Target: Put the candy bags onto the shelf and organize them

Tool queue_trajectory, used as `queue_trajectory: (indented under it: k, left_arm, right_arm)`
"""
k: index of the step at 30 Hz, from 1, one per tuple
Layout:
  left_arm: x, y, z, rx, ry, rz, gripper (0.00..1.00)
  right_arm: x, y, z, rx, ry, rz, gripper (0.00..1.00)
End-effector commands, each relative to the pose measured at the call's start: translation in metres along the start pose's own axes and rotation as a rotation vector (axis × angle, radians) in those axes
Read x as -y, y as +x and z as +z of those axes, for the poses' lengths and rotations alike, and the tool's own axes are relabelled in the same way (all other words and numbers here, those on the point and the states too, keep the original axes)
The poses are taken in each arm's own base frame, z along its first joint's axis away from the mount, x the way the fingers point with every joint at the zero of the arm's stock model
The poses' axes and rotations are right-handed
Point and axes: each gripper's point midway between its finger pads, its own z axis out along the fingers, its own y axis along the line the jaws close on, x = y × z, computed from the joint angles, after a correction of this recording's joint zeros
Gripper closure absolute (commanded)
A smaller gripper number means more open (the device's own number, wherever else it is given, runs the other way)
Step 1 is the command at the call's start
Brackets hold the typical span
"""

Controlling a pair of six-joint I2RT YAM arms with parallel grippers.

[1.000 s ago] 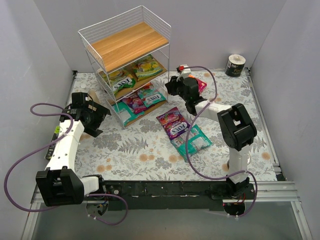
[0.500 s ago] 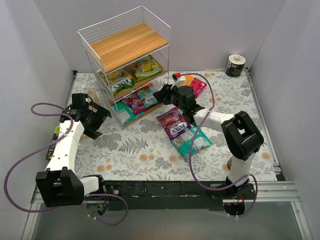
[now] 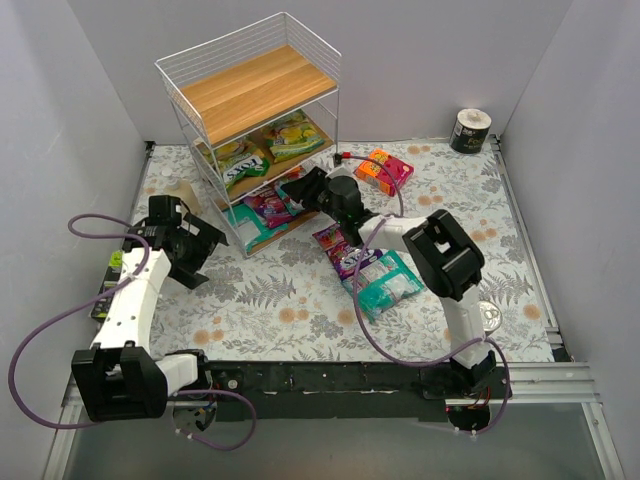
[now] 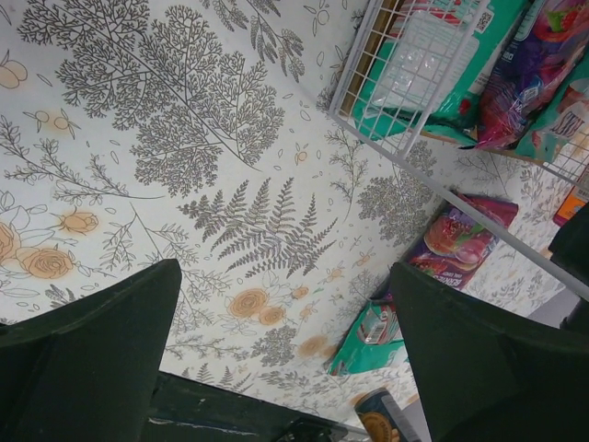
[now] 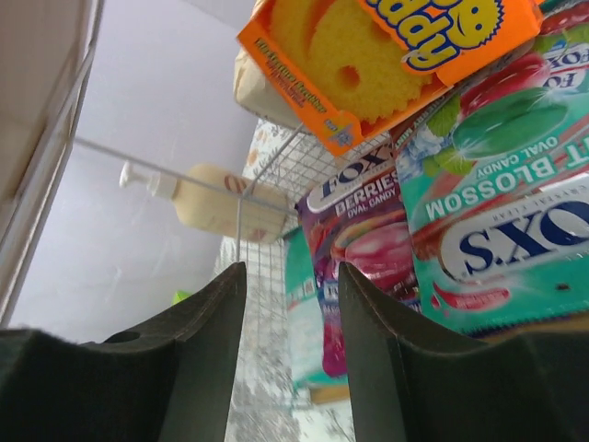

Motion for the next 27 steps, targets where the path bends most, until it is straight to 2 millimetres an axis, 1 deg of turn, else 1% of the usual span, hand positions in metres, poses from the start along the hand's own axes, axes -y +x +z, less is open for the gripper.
queue_trajectory:
  k: [1,2,3,5,6,7,8,9,10,11,12,16,17,20,21,23,24,26,27]
  left_arm:
    - [0.007,0.002,-0.001,-0.014,0.005,-0.015,0.02]
    - [0.009,0.001,-0.001,-0.010,0.006,-0.017,0.02]
    - [0.013,-0.001,-0.001,-0.007,0.015,-0.019,0.02]
    - [0.017,-0.003,0.001,-0.007,0.022,-0.021,0.02]
    - [0.021,-0.008,0.000,0.011,0.031,-0.029,0.02]
    - [0.023,-0.010,0.000,0.018,0.033,-0.032,0.02]
    - [0.024,-0.012,-0.001,0.028,0.036,-0.037,0.02]
    - [0.025,-0.015,-0.002,0.040,0.035,-0.049,0.02]
    - [0.027,-0.018,-0.004,0.055,0.033,-0.048,0.02]
    - [0.027,-0.021,-0.005,0.065,0.025,-0.050,0.02]
    - [0.025,-0.021,-0.005,0.069,0.016,-0.052,0.02]
    - [0.025,-0.024,-0.007,0.089,0.022,-0.067,0.02]
    - [0.026,-0.025,-0.008,0.094,0.028,-0.068,0.02]
    - [0.027,-0.026,-0.007,0.094,0.024,-0.065,0.02]
    - [0.027,-0.026,-0.007,0.094,0.026,-0.065,0.02]
    - [0.028,-0.026,-0.007,0.095,0.034,-0.066,0.02]
    - [0.028,-0.025,-0.006,0.091,0.033,-0.066,0.02]
    - [0.027,-0.024,-0.006,0.089,0.032,-0.066,0.02]
    - [0.027,-0.025,-0.005,0.093,0.032,-0.065,0.02]
  right_arm:
    - [-0.024,-0.023,0.037,0.116,-0.026,0.176,0.47]
    - [-0.025,-0.023,0.042,0.132,-0.035,0.201,0.47]
    - [-0.024,-0.026,0.053,0.160,-0.048,0.208,0.47]
    - [-0.015,-0.025,0.064,0.166,-0.019,0.230,0.46]
    - [-0.003,-0.021,0.072,0.175,0.003,0.236,0.46]
    - [-0.009,-0.027,0.078,0.189,-0.012,0.241,0.46]
    - [-0.008,-0.027,0.082,0.192,-0.011,0.245,0.46]
    - [0.006,-0.018,0.087,0.178,0.019,0.250,0.46]
    - [0.003,-0.020,0.090,0.181,0.017,0.255,0.46]
    - [0.008,-0.019,0.090,0.187,0.033,0.257,0.46]
    - [0.006,-0.020,0.090,0.198,0.024,0.248,0.46]
    - [0.006,-0.008,0.089,0.221,0.027,0.242,0.46]
    - [0.002,-0.003,0.089,0.220,0.022,0.248,0.46]
    - [-0.001,0.004,0.093,0.242,0.009,0.263,0.46]
    - [0.002,0.004,0.097,0.253,0.015,0.274,0.46]
    - [0.001,0.007,0.100,0.266,0.010,0.306,0.46]
    - [0.006,0.007,0.104,0.280,0.029,0.319,0.46]
    - [0.008,0.010,0.107,0.292,0.042,0.333,0.47]
    - [0.013,0.007,0.110,0.325,0.058,0.348,0.47]
